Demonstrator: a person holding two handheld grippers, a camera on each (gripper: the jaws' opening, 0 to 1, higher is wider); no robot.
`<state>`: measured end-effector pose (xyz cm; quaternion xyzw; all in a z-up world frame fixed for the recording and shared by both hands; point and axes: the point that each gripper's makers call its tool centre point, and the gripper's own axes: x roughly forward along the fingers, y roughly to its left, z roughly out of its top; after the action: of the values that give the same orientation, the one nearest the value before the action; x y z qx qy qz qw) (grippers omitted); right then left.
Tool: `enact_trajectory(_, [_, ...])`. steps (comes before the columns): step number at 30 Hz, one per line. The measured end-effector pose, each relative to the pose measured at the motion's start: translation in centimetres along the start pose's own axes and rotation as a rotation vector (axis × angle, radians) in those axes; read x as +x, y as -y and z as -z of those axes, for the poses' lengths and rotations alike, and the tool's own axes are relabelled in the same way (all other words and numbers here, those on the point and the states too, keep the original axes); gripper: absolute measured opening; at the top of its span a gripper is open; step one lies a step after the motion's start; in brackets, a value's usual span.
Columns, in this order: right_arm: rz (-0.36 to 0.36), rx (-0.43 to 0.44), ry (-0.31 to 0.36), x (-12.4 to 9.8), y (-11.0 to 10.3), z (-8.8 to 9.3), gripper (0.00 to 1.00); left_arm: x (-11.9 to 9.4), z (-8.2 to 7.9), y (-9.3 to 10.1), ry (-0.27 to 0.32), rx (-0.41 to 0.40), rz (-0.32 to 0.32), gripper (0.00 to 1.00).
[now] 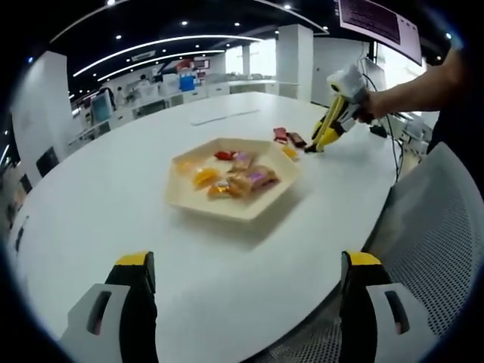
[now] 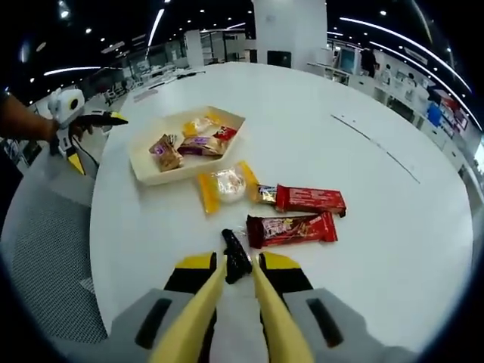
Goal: Place the target food into the container with the food tongs after gripping and lifting it, then release it inside without dropping or visibly crushing the food.
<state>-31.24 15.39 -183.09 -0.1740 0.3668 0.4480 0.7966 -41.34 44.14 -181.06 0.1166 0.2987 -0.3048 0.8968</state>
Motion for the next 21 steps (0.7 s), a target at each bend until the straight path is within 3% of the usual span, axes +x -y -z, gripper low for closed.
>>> enact_trajectory(5, [-0.003,0.04,0.01,-0.4,-0.2,-0.6,0.21,0.0,0.0,0.0,0.003,0.009,0.0,0.98])
enact_trajectory(14, [0.004,0.031,0.031,-1.6,-0.3,-2.2,0.21,0.0,0.0,-0.1,-0.002,0.032,-0.008,0.97])
enact_trajectory(21, [0.027,0.03,0.054,-2.7,0.9,-3.8,0.21,-0.2,-0.3,-0.3,0.013,0.031,-0.026,0.97])
